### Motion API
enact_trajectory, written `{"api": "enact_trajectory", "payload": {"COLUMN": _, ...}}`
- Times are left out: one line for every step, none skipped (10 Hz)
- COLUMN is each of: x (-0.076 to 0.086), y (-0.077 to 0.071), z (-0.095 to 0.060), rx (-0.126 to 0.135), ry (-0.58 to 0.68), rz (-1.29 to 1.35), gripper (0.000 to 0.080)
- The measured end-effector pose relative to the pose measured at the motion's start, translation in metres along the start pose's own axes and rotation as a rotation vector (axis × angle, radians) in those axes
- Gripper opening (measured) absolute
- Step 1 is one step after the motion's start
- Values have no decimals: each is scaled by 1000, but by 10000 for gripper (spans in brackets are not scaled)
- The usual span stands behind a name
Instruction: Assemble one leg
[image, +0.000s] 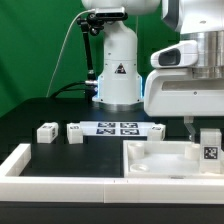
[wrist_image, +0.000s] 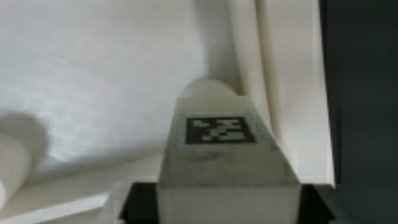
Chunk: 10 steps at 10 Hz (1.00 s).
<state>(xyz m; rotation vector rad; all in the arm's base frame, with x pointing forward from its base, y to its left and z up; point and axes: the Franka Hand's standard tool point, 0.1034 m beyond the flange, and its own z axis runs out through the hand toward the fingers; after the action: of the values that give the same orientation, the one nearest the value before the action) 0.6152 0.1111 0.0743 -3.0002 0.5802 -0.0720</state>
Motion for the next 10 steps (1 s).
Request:
{"api": "enact_trajectory", "payload": {"x": 0, "y": 0, "z": 0, "rx": 6, "ry": -3, "rz": 88, "gripper": 290}}
{"api": "enact_trajectory", "payload": {"x": 0, "y": -1, "z": 0, "rx": 13, "ry": -6, "rz": 202, "gripper": 290}}
{"api": "enact_trajectory", "payload": {"x": 0, "y": -1, "z": 0, "rx": 14, "ry": -7, "rz": 267, "gripper": 290}}
{"api": "enact_trajectory", "payload": {"x": -1, "y": -1, "z": 0, "rx": 18, "ry": -9, "rz": 396, "gripper": 290}}
{"api": "enact_trajectory", "payload": {"x": -1, "y": -2, "z": 0, "rx": 23, "ry": -11, "rz": 501, "gripper": 290}}
{"api": "enact_trajectory", "payload": {"x": -1, "y": -2, "z": 0, "rx": 27, "ry": -9, "rz": 603, "gripper": 290}}
{"api": "enact_trajectory", "payload": {"x": -1, "y": -3, "z": 1, "rx": 30, "ry": -6, "rz": 718, "gripper": 290}}
{"api": "enact_trajectory", "payload": {"x": -1, "y": -4, "z": 1, "rx": 38, "ry": -1, "rz": 780, "gripper": 291}}
{"api": "enact_trajectory", "payload": {"x": -1, "y": -5, "z": 1, "rx": 60, "ry": 13, "rz": 948, "gripper": 291}}
{"api": "enact_trajectory", "payload": {"x": -1, "y": -5, "z": 0, "rx": 64, "ry": 15, "rz": 1010, "gripper": 291}}
